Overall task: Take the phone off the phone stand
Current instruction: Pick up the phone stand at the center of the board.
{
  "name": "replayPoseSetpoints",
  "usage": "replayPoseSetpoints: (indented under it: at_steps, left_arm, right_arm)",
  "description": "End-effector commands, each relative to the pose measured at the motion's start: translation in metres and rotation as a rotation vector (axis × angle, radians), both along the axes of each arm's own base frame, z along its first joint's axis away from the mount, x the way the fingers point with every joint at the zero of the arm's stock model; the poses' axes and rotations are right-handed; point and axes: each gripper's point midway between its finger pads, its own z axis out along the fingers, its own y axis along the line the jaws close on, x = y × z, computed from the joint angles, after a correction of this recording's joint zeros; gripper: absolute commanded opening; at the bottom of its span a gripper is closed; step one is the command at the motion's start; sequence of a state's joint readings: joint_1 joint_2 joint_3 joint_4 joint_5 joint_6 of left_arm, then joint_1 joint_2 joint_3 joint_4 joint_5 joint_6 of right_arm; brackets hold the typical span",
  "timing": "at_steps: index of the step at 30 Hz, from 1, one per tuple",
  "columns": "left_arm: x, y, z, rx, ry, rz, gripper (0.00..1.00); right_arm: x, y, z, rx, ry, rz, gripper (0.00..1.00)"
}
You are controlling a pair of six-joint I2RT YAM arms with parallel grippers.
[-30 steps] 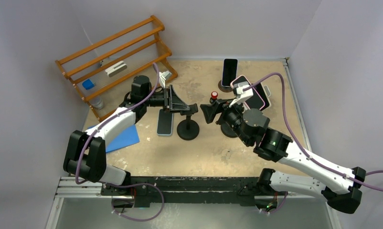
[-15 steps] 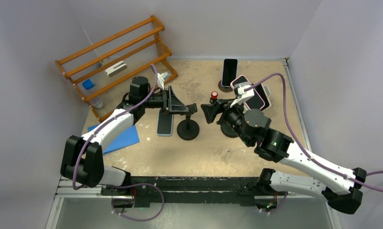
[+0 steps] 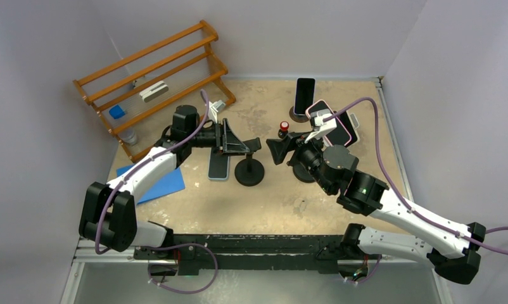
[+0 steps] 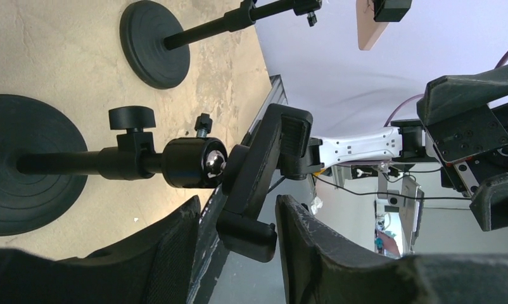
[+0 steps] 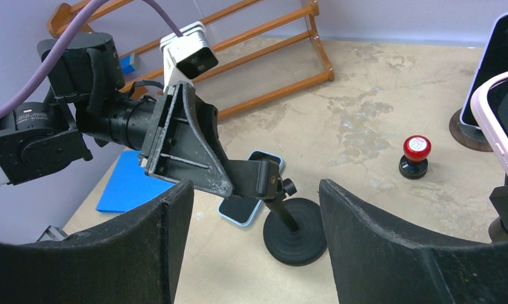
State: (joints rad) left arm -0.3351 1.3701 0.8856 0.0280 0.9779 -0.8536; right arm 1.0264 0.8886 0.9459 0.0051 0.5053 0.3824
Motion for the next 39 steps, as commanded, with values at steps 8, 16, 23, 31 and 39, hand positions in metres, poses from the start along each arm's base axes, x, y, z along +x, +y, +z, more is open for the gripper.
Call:
replayPoseSetpoints:
  at_steps: [8, 16, 23, 31, 39]
  left_arm:
    - [-0.005, -0.001, 0.027, -0.056, -0.1, -0.029, 0.22]
    - [-0.003, -0.002, 0.055, -0.107, -0.153, -0.025, 0.0]
    - [0.013, -0.007, 0.096, -0.171, -0.229, 0.017, 0.0]
    - [0.046, -0.015, 0.119, -0.186, -0.279, 0.056, 0.0]
    - [0.105, -0.012, 0.124, -0.181, -0.305, 0.132, 0.0]
  right_arm:
    - [0.0, -0.003, 0.017, 0.053, -0.029, -0.008, 0.74]
    - [-0.001, -0.004, 0.018, 0.056, -0.031, -0.007, 0.74]
    - [-0.002, -0.007, 0.016, 0.051, -0.029, -0.014, 0.74]
    - [-0.006, -0.011, 0.026, 0.064, -0.054, 0.003, 0.74]
    - [-0.026, -0.009, 0.056, 0.096, -0.16, 0.123, 0.74]
